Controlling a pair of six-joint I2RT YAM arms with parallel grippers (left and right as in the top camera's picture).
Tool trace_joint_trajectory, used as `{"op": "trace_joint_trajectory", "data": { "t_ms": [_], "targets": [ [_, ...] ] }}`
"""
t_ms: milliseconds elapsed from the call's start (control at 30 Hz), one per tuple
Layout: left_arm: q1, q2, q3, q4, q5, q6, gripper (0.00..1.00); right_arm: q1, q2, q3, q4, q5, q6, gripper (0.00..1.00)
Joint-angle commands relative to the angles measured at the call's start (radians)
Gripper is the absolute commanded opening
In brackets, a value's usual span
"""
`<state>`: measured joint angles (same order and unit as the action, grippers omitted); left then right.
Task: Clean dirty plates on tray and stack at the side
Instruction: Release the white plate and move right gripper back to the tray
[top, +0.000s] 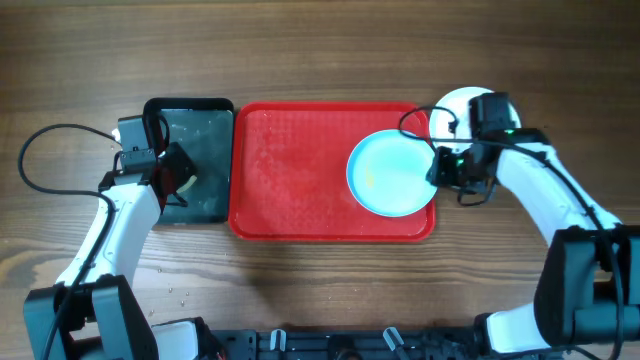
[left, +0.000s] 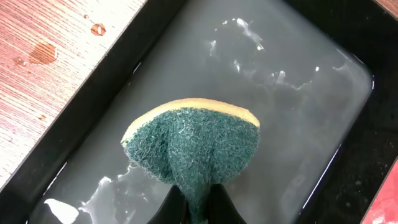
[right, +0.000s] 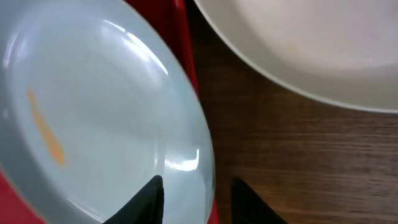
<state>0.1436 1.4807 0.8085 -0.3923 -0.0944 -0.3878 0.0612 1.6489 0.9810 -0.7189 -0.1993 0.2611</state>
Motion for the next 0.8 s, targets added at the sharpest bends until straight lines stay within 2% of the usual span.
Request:
{"op": "trace_joint_trajectory", "data": {
  "t_ms": [0, 67, 300, 433, 600, 633, 767],
  "targets": [
    [0.005, -0.019, -0.004, 0.004, 0.016, -0.010, 0.04, 0.041, -0.005, -0.026, 0.022, 0.182, 0.111, 0.28],
    [0.005, -0.019, -0.004, 0.004, 0.016, -0.010, 0.04, 0.041, -0.003, -0.026, 0.024, 0.175, 0.109, 0.21],
    [0.005, -0.019, -0.004, 0.005, 0.016, -0.010, 0.04, 0.041, -0.003, -0.026, 0.032, 0.121, 0.109, 0.14],
    [0.005, -0.019, -0.004, 0.004, 0.016, -0.010, 0.04, 0.041, -0.003, -0.026, 0.028, 0.119, 0.142, 0.04],
    [0.005, -0.019, -0.004, 0.005, 0.016, -0.010, 0.04, 0.042, -0.003, -0.026, 0.062, -0.006, 0.206, 0.04],
    [0.005, -0.019, -0.004, 0.005, 0.016, -0.010, 0.04, 0.061, -0.003, -0.026, 0.108, -0.076, 0.240, 0.04],
    [0.005, -0.019, -0.004, 0.004, 0.016, -0.010, 0.04, 0.156, -0.003, -0.026, 0.191, -0.112, 0.280, 0.04]
  ]
}}
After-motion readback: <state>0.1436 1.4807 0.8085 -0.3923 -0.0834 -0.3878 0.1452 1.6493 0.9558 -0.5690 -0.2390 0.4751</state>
